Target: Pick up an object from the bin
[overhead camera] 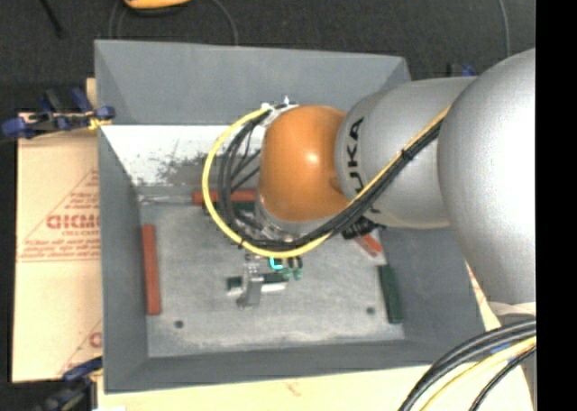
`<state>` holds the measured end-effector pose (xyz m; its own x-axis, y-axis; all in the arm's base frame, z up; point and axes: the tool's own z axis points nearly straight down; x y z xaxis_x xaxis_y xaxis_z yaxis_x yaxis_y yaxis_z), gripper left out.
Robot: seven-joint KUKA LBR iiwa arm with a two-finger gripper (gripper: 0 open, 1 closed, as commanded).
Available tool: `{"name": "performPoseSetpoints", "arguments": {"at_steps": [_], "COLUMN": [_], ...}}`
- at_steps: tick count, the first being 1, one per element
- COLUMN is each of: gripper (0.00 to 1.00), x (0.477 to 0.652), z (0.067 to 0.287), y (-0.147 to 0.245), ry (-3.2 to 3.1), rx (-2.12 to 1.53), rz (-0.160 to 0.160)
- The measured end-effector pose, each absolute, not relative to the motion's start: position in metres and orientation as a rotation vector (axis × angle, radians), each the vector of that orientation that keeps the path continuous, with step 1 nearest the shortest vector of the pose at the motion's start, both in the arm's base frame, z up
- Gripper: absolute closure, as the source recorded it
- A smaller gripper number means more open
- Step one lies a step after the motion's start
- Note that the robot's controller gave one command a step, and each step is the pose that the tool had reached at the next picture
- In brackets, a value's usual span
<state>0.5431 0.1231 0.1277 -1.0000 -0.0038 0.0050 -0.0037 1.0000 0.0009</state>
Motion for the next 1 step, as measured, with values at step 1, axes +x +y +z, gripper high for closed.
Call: {"name": "performPoseSetpoints", "arguments": {"at_steps": [1], "gripper": [0.00], "x": [0.5451], "z": [0.1319], "y": [0.1228], "ry": [-3.144], "rx": [0.002], "rz": [-0.003]}}
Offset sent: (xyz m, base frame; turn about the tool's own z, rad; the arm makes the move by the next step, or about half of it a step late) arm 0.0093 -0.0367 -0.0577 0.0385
